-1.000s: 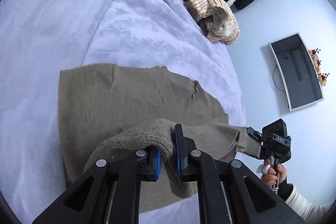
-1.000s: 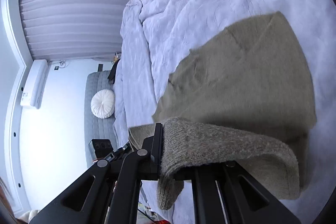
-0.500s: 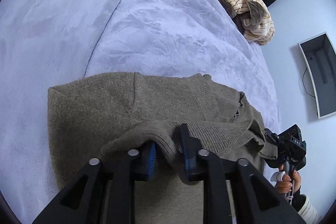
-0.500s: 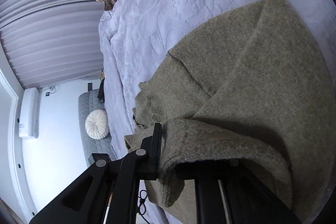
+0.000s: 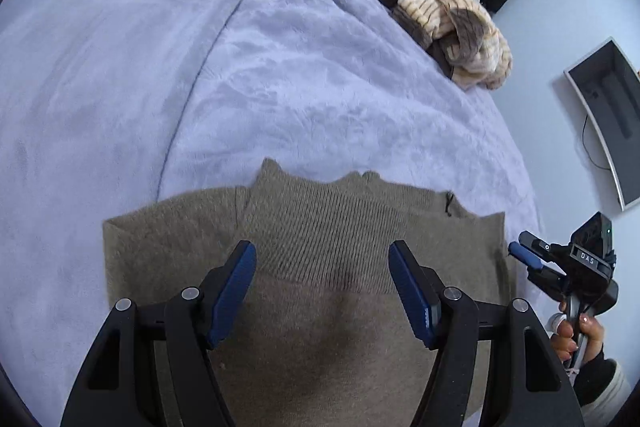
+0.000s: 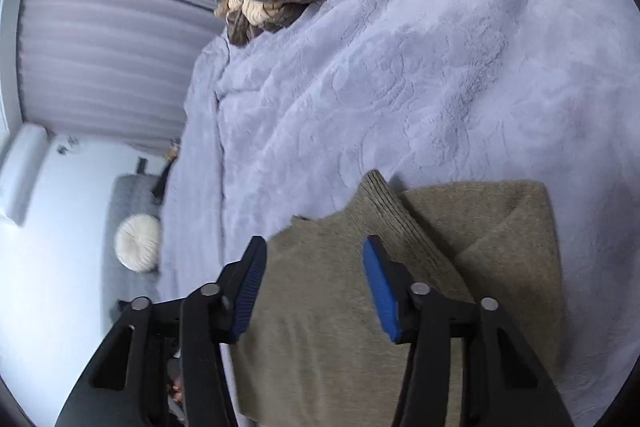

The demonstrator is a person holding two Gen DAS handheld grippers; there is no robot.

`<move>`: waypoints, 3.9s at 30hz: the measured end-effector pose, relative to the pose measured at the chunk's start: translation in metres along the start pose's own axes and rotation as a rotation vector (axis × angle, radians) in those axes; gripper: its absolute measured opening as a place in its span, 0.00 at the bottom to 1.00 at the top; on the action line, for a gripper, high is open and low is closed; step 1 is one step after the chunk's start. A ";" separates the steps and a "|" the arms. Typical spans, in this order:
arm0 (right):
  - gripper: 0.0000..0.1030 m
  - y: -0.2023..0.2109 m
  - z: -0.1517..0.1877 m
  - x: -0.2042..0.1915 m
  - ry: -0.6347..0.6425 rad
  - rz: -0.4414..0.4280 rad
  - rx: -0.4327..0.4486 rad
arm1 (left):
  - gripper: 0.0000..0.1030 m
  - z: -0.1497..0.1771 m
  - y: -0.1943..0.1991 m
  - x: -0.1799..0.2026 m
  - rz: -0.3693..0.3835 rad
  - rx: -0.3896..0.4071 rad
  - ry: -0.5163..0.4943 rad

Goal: Fold small clothes

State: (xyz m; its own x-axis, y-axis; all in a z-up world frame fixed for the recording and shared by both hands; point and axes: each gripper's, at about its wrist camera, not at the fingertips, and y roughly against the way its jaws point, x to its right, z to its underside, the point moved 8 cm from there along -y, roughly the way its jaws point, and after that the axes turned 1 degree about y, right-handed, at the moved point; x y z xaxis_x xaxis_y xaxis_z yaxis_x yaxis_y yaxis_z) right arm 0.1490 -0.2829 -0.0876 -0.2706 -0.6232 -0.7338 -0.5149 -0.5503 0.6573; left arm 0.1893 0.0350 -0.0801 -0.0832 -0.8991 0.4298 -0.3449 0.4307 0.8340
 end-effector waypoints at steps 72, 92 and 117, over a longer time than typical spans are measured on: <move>0.12 0.064 0.123 0.027 0.099 0.375 0.006 | 0.09 0.072 0.051 -0.032 -0.214 0.008 -0.116; 0.16 0.052 0.127 0.038 0.050 0.366 -0.052 | 0.09 0.089 0.037 -0.049 -0.280 -0.057 -0.073; 0.55 0.002 0.250 -0.040 0.025 0.256 -0.181 | 0.96 0.149 0.092 -0.077 -0.307 -0.117 -0.024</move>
State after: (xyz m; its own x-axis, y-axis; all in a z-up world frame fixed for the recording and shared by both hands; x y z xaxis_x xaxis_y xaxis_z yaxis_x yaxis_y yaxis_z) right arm -0.0452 -0.1204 -0.0999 -0.3512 -0.7666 -0.5375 -0.2792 -0.4622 0.8417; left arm 0.0245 0.1323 -0.0878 -0.0143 -0.9893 0.1452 -0.2477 0.1442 0.9580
